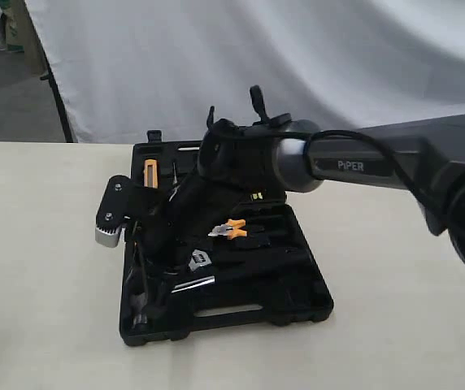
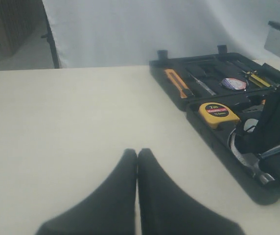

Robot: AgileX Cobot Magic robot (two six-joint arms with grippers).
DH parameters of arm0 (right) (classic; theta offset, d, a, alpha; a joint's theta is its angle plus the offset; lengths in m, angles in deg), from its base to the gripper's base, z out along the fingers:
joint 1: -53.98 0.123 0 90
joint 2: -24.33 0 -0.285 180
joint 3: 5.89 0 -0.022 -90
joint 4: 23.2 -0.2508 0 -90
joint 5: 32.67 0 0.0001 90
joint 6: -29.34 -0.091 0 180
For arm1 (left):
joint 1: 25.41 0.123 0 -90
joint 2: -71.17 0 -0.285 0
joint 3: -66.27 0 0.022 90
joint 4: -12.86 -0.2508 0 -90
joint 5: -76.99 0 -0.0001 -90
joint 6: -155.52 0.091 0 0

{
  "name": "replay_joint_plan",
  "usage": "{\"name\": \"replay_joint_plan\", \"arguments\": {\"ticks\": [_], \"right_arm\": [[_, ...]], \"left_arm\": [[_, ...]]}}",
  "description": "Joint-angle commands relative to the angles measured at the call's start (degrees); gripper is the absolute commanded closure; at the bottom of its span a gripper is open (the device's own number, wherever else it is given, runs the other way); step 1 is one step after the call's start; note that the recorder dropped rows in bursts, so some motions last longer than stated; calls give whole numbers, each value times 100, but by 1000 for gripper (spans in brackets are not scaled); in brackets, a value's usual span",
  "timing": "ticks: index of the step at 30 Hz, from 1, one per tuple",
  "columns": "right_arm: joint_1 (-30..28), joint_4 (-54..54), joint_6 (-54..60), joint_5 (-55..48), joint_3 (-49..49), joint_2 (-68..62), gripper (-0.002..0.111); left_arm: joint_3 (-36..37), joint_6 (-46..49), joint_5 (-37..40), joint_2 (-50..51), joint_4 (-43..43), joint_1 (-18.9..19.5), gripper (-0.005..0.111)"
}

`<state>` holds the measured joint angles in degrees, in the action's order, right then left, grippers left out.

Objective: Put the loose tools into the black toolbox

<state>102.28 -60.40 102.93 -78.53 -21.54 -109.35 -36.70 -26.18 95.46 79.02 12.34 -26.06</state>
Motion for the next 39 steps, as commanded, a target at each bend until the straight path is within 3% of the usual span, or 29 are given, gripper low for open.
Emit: {"name": "replay_joint_plan", "arguments": {"ticks": [1,9,15,23,30,39], "right_arm": [[-33,255,-170,125,-36,-199,108],[-86,1205,-932,-116,-36,-493,108],[-109,1229,-931,-247,-36,-157,108],[-646,1188,-1127,-861,-36,105,108],[-672,1188,-1148,-979,-36,-397,108],[-681,1188,-1148,-956,-36,-152,108]], "left_arm": [[19,-6,-15,-6,15,-40,106],[19,-6,-15,-6,15,-40,106],[19,-6,-15,-6,15,-40,106],[19,-6,-15,-6,15,-40,106],[19,-6,-15,-6,15,-40,106],[19,-6,-15,-6,15,-40,106]]}}
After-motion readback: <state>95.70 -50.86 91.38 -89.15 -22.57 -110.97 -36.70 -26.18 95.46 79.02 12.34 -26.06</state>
